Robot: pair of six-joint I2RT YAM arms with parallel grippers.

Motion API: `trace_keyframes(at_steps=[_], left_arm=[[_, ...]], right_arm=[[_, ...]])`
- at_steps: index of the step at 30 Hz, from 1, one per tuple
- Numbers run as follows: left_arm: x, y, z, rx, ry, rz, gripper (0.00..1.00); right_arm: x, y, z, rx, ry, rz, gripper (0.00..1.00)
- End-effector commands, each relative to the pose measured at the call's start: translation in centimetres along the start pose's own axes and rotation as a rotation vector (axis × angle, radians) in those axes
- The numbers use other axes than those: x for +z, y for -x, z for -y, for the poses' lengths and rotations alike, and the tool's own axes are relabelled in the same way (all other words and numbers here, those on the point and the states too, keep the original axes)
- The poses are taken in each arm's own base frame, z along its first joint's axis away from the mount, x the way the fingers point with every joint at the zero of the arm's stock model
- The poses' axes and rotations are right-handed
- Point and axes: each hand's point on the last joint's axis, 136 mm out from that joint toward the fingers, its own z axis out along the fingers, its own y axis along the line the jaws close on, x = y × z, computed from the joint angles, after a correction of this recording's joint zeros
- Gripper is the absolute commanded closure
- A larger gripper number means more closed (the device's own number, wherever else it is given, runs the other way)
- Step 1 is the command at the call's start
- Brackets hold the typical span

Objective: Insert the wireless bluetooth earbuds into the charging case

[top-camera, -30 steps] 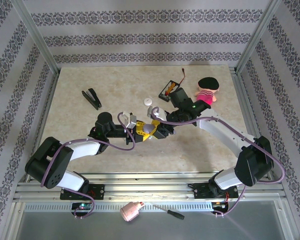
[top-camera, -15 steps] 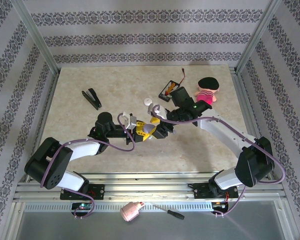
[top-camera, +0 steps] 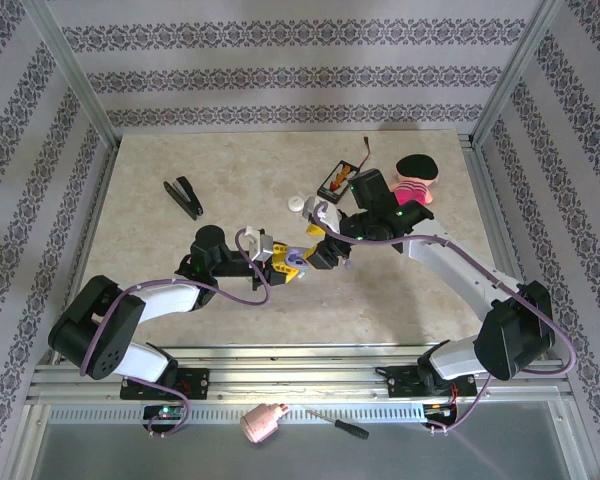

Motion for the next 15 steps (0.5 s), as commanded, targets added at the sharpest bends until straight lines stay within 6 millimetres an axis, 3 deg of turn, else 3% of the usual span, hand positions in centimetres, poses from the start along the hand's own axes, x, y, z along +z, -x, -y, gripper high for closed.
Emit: trace_keyframes(at_steps=[1, 5, 15], left_arm=[[0.0, 0.7, 1.2, 0.065, -0.042, 0.022, 0.8], [0.0, 0.7, 1.2, 0.069, -0.038, 0.025, 0.8], [-0.2, 0.7, -0.5, 0.102, 0.053, 0.047, 0.83]], right_arm=[[-0.6, 0.5, 1.1, 0.0, -0.067, 0.027, 0.27], [-1.0, 1.1, 1.8, 0.003, -0.109, 0.046, 0.25], [-2.4, 2.4, 0.9, -0.032, -0.137, 0.139, 0.2]])
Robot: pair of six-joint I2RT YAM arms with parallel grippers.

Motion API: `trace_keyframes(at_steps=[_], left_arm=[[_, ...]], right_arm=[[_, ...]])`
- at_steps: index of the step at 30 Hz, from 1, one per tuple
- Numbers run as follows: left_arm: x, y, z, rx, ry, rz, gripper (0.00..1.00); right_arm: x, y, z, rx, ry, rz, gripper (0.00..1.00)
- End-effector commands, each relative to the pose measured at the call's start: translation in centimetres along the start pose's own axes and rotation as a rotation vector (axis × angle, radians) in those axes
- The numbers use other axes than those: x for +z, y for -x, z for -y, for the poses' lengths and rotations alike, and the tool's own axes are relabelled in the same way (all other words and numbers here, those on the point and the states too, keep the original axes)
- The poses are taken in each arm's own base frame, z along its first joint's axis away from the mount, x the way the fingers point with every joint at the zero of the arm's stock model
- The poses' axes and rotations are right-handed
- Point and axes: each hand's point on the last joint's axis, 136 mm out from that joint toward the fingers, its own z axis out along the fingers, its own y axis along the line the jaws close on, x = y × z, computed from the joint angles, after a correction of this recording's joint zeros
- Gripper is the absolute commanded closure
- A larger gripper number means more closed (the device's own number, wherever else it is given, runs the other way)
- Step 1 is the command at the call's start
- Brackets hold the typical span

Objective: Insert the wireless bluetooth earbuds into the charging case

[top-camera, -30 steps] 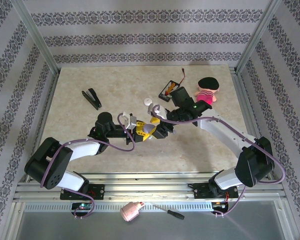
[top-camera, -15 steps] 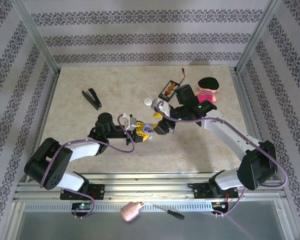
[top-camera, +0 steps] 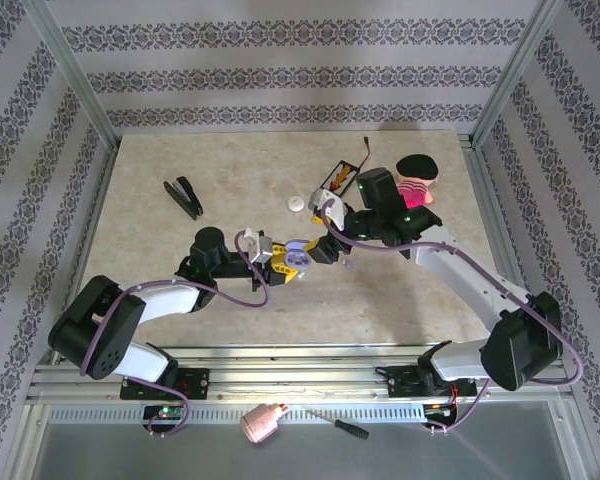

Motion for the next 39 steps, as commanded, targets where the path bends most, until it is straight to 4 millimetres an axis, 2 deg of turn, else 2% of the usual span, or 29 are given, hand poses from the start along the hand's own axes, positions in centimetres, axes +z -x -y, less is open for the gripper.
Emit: trace_keyframes(at_steps=[1, 3, 7, 10, 12, 15, 19, 24, 28, 31, 34, 39], left_arm=[[-0.2, 0.9, -0.7, 0.08, 0.042, 0.048, 0.83], [-0.5, 0.9, -1.6, 0.078, 0.07, 0.058, 0.83], [-1.1, 1.1, -2.9, 0.072, 0.106, 0.102, 0.83], [-1.5, 1.2, -3.5, 0.064, 0.119, 0.126, 0.83], [-1.6, 1.2, -3.8, 0.061, 0.124, 0.132, 0.83], [-1.9, 1.1, -4.2, 0.066, 0.134, 0.138, 0.83], [-2.3, 1.2, -4.5, 0.064, 0.139, 0.149, 0.83], [-2.6, 1.4, -4.6, 0.073, 0.142, 0.153, 0.83], [-2.6, 1.5, -4.5, 0.085, 0.135, 0.152, 0.83], [-2.6, 1.4, -4.6, 0.092, 0.139, 0.143, 0.83], [-2.6, 1.1, -4.6, 0.092, 0.141, 0.13, 0.83], [-2.7, 0.8, -4.5, 0.092, 0.144, 0.116, 0.83]], right_arm=[[-1.4, 1.5, 0.4, 0.001, -0.062, 0.087, 0.2], [-2.4, 2.1, 0.5, 0.02, -0.099, 0.132, 0.18], [-4.8, 3.1, 0.7, 0.072, -0.193, 0.233, 0.06], [-7.1, 2.6, 2.8, 0.203, -0.341, 0.277, 0.02], [-8.9, 1.7, 4.5, 0.301, -0.429, 0.314, 0.02], [-10.4, -0.1, 6.1, 0.442, -0.476, 0.422, 0.02], [-11.0, -4.7, 8.6, 0.68, -0.588, 0.417, 0.06], [-10.6, -11.4, 9.9, 0.918, -0.722, 0.285, 0.15], [-8.6, -15.7, 9.6, 1.068, -0.715, 0.135, 0.19], [-6.5, -17.9, 9.4, 1.146, -0.666, 0.053, 0.25], [-4.5, -19.2, 9.3, 1.176, -0.624, -0.001, 0.31], [-0.2, -20.7, 8.7, 1.184, -0.529, -0.139, 0.33]])
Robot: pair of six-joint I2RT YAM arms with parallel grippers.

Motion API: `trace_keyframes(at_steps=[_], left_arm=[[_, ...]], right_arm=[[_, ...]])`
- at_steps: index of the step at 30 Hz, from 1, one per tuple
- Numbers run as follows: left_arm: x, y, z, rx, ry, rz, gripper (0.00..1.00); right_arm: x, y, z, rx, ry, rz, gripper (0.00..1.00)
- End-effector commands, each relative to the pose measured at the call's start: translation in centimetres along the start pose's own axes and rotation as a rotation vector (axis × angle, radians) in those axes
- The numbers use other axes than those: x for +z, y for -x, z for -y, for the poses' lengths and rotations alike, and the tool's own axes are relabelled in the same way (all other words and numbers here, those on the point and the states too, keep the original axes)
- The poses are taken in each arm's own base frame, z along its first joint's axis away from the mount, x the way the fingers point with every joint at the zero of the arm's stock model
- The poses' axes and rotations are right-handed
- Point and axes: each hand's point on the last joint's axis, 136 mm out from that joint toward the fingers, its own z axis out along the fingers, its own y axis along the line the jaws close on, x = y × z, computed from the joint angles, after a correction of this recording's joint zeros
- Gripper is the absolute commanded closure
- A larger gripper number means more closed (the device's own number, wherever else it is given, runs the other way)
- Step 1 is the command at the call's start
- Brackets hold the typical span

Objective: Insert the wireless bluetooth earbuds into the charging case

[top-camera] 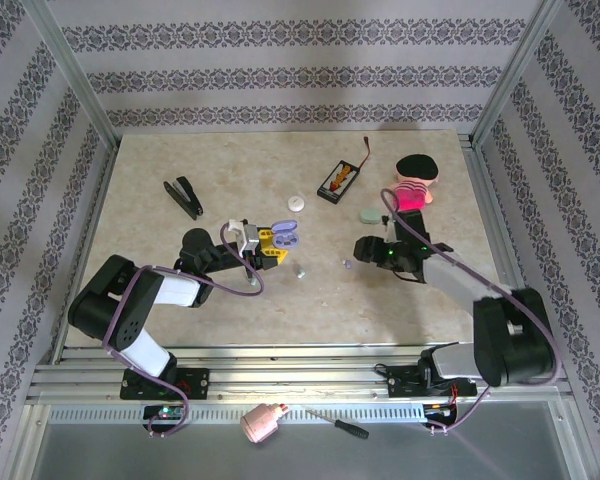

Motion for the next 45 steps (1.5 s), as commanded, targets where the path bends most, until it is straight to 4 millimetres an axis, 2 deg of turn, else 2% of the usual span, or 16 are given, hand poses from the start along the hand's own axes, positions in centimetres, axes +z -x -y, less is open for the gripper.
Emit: trace_keyframes(at_steps=[1, 5, 11, 16, 21, 24, 29, 36, 41, 45], left_arm=[[-0.5, 0.6, 0.1, 0.043, -0.008, 0.009, 0.83], [-0.4, 0.5, 0.1, 0.043, -0.009, 0.007, 0.83], [-0.5, 0.5, 0.1, 0.04, -0.011, 0.008, 0.83], [-0.5, 0.3, 0.2, 0.038, -0.01, 0.006, 0.83], [-0.4, 0.4, 0.1, 0.044, -0.013, 0.009, 0.83], [-0.4, 0.5, 0.1, 0.044, -0.012, 0.011, 0.83], [-0.4, 0.5, 0.1, 0.044, -0.01, 0.01, 0.83], [-0.4, 0.4, 0.0, 0.043, -0.006, 0.009, 0.83], [-0.4, 0.4, 0.0, 0.043, -0.008, 0.009, 0.83], [-0.3, 0.4, 0.0, 0.043, -0.009, 0.008, 0.83]], right_arm=[[1.7, -0.6, -1.7, -0.028, 0.029, -0.061, 0.33], [3.6, -1.4, -2.4, -0.054, 0.022, -0.095, 0.36], [4.9, -2.3, -3.3, -0.063, 0.033, -0.128, 0.39], [4.3, -2.7, -3.8, -0.086, 0.017, -0.127, 0.4], [2.9, -2.2, -2.5, -0.101, -0.081, -0.082, 0.41], [2.6, -1.8, -2.7, -0.107, -0.086, -0.069, 0.39], [3.1, -1.6, -3.4, -0.113, -0.065, -0.082, 0.4], [3.8, -2.4, -4.4, -0.122, -0.039, -0.11, 0.49], [4.1, -2.6, -4.3, -0.127, -0.048, -0.118, 0.48], [4.2, -2.7, -5.3, -0.137, -0.007, -0.128, 0.48]])
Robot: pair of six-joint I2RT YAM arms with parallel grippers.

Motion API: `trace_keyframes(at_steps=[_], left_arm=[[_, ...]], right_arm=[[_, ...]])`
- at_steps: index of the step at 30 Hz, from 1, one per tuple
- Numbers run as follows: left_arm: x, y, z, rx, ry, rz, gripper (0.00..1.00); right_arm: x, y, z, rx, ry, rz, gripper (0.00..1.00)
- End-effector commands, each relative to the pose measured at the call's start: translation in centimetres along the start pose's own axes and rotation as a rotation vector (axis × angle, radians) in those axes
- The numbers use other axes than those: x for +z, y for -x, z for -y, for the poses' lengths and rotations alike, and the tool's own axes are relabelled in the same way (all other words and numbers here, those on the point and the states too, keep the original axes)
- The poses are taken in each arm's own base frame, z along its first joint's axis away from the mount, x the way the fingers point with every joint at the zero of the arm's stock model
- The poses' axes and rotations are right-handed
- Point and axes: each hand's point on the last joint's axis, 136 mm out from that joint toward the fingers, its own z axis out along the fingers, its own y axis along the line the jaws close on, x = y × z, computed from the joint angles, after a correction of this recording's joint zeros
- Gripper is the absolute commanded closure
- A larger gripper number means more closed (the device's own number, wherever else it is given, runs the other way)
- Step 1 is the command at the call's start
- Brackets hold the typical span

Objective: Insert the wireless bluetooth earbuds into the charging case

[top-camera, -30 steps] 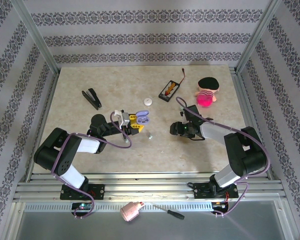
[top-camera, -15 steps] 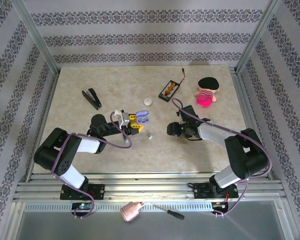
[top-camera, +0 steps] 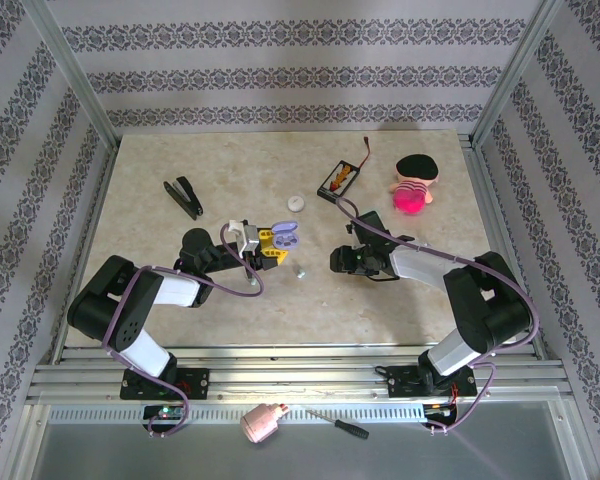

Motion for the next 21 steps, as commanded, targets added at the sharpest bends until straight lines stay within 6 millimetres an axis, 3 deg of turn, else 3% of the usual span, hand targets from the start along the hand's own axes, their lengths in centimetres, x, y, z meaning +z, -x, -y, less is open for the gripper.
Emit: trace_keyframes(at_steps=[1, 5, 9, 12, 16, 21], left_arm=[[-0.3, 0.3, -0.2, 0.033, -0.003, 0.008, 0.83], [-0.3, 0.4, -0.1, 0.033, -0.004, 0.01, 0.83], [-0.3, 0.4, -0.1, 0.035, -0.007, 0.01, 0.83], [-0.3, 0.3, -0.1, 0.035, -0.005, 0.01, 0.83], [-0.6, 0.4, -0.2, 0.033, 0.005, 0.012, 0.83], [-2.2, 0.2, -1.9, 0.009, 0.066, 0.028, 0.84]], right_arm=[[0.0, 0.7, -1.9, -0.016, 0.056, -0.001, 0.49], [0.3, 0.5, -3.2, -0.023, 0.115, -0.033, 0.49], [0.0, 0.8, -6.0, -0.033, 0.261, -0.043, 0.48], [-0.3, 1.3, -6.7, -0.07, 0.282, -0.031, 0.47], [-1.1, 2.1, -6.2, -0.178, 0.216, 0.007, 0.46], [-0.9, 2.7, -4.4, -0.328, 0.081, 0.003, 0.46]])
